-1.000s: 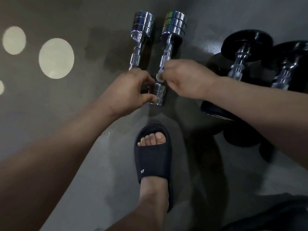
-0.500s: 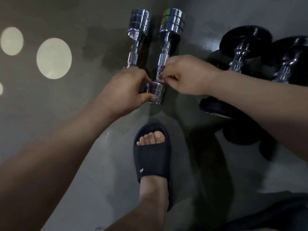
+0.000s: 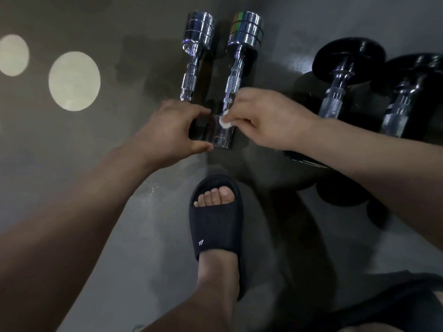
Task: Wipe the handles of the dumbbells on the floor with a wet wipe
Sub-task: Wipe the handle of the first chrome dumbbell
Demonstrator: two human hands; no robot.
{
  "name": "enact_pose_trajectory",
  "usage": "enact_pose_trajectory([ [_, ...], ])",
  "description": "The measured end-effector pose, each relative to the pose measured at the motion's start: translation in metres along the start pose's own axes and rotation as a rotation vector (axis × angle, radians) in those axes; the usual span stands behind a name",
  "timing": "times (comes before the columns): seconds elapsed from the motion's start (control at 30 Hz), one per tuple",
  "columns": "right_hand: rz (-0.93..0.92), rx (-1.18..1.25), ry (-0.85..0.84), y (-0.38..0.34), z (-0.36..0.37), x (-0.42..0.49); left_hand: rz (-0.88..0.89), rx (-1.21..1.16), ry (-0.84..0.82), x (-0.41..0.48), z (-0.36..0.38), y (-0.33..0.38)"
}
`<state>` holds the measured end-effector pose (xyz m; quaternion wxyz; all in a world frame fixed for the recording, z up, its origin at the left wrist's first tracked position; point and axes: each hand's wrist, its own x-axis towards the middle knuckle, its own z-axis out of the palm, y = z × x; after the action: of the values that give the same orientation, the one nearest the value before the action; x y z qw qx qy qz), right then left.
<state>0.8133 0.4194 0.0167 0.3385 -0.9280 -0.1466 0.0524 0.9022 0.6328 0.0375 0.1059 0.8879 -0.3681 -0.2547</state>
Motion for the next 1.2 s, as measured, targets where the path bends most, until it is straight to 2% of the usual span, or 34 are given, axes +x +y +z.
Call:
enact_pose_trajectory([
  [0.07, 0.026, -0.025, 0.020, 0.000, 0.004, -0.005, 0.003, -0.008, -0.002, -0.001, 0.000, 0.000],
  [0.2, -0.083, -0.071, -0.166, -0.019, 0.020, -0.015, 0.050, -0.009, -0.023, 0.002, 0.001, -0.002],
  [0.27, 0.011, -0.046, -0.060, -0.018, 0.023, -0.012, 0.046, 0.005, -0.023, 0.005, 0.002, -0.002],
  [0.37, 0.284, 0.049, 0.255, -0.020, 0.031, -0.010, 0.040, 0.020, -0.028, 0.006, 0.001, -0.004],
  [0.43, 0.329, 0.086, 0.311, -0.037, 0.045, -0.016, 0.053, 0.019, -0.036, 0.008, 0.001, -0.006],
  [0.53, 0.319, 0.152, 0.295, -0.054, 0.062, -0.029, 0.057, 0.019, -0.036, 0.011, 0.001, -0.008],
  [0.67, 0.513, 0.181, 0.503, -0.044, 0.074, -0.030, 0.047, 0.014, -0.049, 0.013, 0.001, -0.012],
  [0.83, 0.468, 0.266, 0.421, -0.061, 0.088, -0.042, 0.041, 0.018, -0.059, 0.014, 0.001, -0.017],
  [1.0, 0.688, 0.310, 0.625, -0.037, 0.083, -0.016, 0.032, 0.033, -0.071, 0.015, 0.000, -0.017],
  [1.13, 0.527, 0.277, 0.586, -0.049, 0.080, -0.019, 0.033, 0.019, -0.063, 0.013, 0.000, -0.015],
  [1.2, 0.507, 0.264, 0.589, -0.046, 0.075, -0.013, 0.014, -0.003, -0.063, 0.012, 0.000, -0.014],
])
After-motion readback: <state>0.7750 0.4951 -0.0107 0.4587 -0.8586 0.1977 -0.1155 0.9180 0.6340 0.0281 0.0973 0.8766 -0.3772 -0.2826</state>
